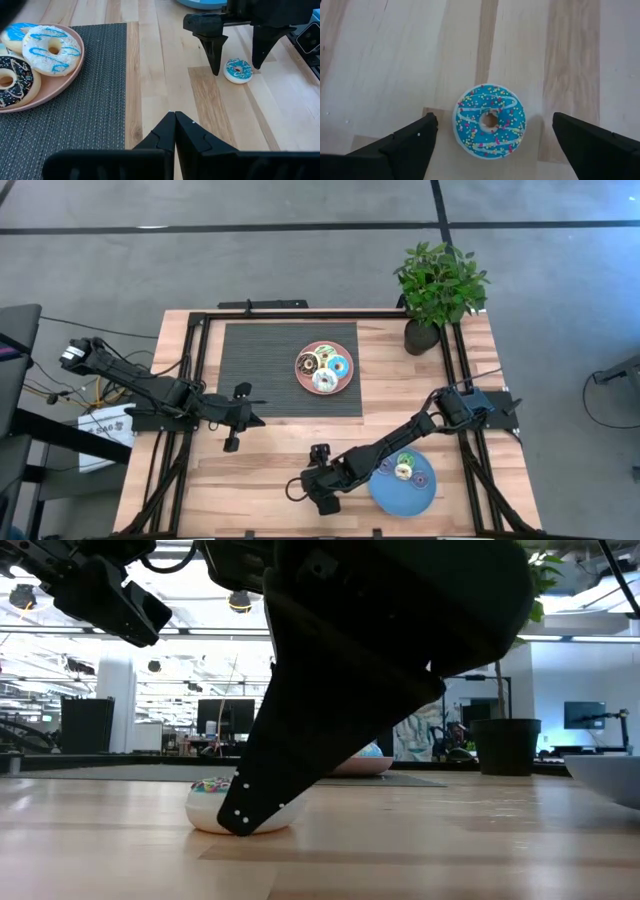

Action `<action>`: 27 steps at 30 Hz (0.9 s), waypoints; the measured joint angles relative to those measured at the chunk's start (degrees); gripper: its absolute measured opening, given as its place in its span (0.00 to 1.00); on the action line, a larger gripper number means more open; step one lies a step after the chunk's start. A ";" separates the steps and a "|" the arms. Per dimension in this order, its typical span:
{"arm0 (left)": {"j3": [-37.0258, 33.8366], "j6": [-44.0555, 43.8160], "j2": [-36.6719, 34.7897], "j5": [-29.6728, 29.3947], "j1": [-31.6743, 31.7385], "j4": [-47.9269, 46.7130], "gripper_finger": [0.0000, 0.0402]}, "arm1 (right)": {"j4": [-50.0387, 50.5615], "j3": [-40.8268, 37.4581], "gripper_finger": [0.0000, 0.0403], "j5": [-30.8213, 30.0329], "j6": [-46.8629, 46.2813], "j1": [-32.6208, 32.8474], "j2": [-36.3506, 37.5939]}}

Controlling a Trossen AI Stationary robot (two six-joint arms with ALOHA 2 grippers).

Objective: Pick & Place donuts
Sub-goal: Put the small blue donut on the blue plate

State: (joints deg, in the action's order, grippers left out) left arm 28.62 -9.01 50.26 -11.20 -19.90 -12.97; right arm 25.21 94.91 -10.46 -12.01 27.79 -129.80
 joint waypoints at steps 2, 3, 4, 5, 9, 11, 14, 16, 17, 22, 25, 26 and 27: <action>0.00 0.01 0.00 0.00 0.00 0.00 0.00 | 0.00 0.00 0.91 0.02 0.00 -0.02 0.00; 0.00 0.01 0.00 0.00 -0.02 0.00 0.00 | 0.00 0.00 0.88 0.06 0.00 -0.02 0.00; 0.00 -0.01 0.00 0.00 0.00 0.00 0.00 | 0.00 0.00 0.86 0.17 -0.01 -0.03 0.00; 0.00 -0.01 0.00 0.00 -0.02 0.00 0.00 | -0.01 0.00 0.83 0.37 0.00 -0.07 0.00; 0.00 -0.01 0.00 0.00 0.00 0.00 0.00 | -0.22 0.00 0.73 1.10 -0.02 -0.09 0.00; 0.00 -0.01 0.00 0.00 -0.02 0.00 0.00 | -0.66 0.04 0.71 1.61 -0.04 -0.19 -0.30; 0.00 -0.01 0.00 0.02 0.00 0.02 0.00 | -2.35 0.15 0.69 4.10 -1.69 -0.63 -1.49; 0.00 -0.13 0.00 0.02 -0.02 0.02 0.00 | -2.68 0.17 0.69 5.90 -2.61 -1.03 -1.51; 0.00 -0.30 0.00 0.02 -0.01 0.02 0.00 | -2.62 0.17 0.69 6.15 -2.85 -1.21 -1.51; 0.00 -0.36 0.00 0.02 -0.02 0.04 0.00 | -2.58 0.17 0.69 5.81 -2.54 -1.17 -1.55; 0.00 -0.44 0.00 0.03 -0.01 0.04 0.00 | -2.57 0.17 0.69 5.81 -2.54 -1.18 -1.57; 0.00 -0.45 0.00 0.03 -0.01 0.04 0.00 | -2.56 0.17 0.69 5.82 -2.54 -1.18 -1.57; 0.00 -0.45 0.00 0.04 -0.01 0.04 0.00 | -2.56 0.17 0.69 5.86 -2.54 -1.18 -1.57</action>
State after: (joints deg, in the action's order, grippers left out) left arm 28.62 -9.45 50.26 -11.16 -19.91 -12.93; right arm 22.65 95.09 -4.60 -14.55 26.61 -131.37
